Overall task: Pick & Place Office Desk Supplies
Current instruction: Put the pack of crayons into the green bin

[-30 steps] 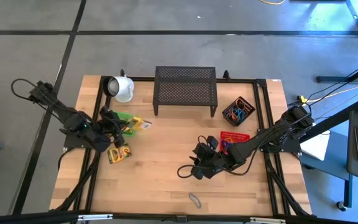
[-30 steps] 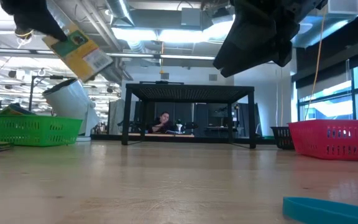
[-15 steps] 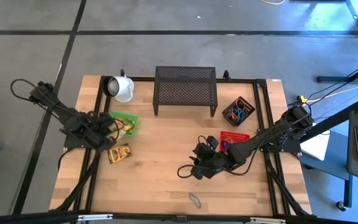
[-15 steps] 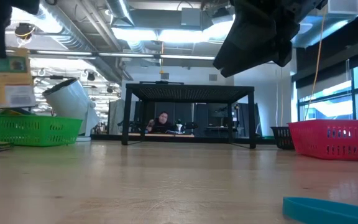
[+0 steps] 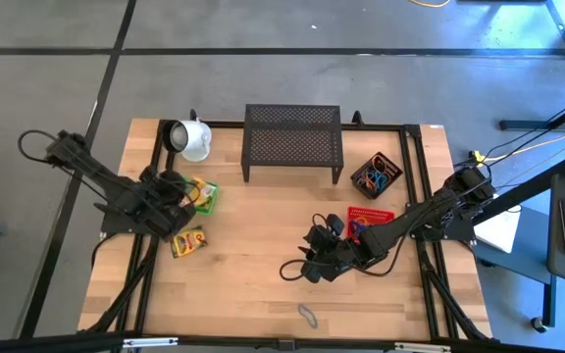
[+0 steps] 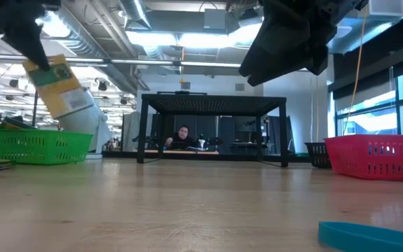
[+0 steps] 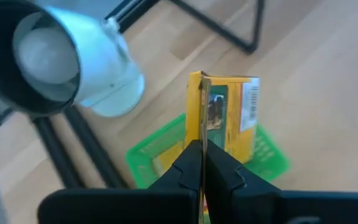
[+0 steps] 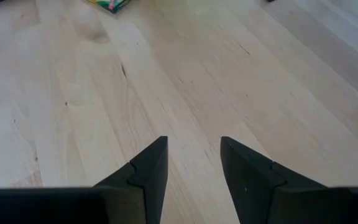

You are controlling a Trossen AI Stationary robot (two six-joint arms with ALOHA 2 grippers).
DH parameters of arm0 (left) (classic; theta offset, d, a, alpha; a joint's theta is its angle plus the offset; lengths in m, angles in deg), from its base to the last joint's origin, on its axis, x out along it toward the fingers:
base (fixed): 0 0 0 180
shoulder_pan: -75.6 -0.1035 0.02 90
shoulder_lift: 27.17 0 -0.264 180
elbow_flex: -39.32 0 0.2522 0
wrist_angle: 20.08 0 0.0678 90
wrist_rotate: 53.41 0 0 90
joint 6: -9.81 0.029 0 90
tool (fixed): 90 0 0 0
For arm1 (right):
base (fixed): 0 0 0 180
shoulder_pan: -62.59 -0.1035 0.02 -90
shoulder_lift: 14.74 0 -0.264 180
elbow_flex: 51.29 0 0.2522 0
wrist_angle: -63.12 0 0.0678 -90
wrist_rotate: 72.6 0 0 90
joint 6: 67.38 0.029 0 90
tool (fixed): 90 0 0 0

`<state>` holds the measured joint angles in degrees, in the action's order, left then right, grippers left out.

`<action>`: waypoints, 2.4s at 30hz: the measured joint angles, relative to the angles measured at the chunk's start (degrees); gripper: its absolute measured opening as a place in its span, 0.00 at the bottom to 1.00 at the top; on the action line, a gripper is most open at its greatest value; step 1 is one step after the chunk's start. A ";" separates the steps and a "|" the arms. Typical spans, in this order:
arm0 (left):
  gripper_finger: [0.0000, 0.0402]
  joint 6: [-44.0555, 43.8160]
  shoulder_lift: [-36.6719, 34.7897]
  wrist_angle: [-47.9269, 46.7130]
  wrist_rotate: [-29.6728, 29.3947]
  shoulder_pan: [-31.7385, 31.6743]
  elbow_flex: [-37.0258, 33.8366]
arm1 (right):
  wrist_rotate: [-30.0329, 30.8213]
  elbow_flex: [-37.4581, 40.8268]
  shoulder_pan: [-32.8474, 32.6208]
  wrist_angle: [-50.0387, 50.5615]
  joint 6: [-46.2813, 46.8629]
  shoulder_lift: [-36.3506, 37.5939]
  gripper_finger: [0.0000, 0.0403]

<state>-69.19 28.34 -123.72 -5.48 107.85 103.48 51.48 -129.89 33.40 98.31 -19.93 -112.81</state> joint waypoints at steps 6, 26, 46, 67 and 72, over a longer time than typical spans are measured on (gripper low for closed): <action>0.01 0.70 1.86 -0.18 2.65 -3.08 -5.39 | -0.02 0.00 0.00 0.00 -0.33 0.00 0.37; 0.02 10.67 2.71 9.23 11.92 -4.98 -7.41 | -0.02 0.00 0.00 0.00 -0.27 0.00 0.37; 0.36 9.75 2.88 13.08 17.32 -4.98 -7.40 | -0.02 0.00 0.00 -0.02 -0.18 0.00 0.37; 0.40 -1.62 8.61 30.35 31.48 9.03 -7.37 | -0.02 0.00 0.00 -0.02 -0.20 0.00 0.37; 0.40 -9.25 14.92 29.00 29.85 10.92 -7.37 | -0.02 0.00 0.00 -0.02 -0.14 0.00 0.37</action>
<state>-78.44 43.26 -94.73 24.38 118.77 96.11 51.46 -129.89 33.40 98.29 -20.07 -112.81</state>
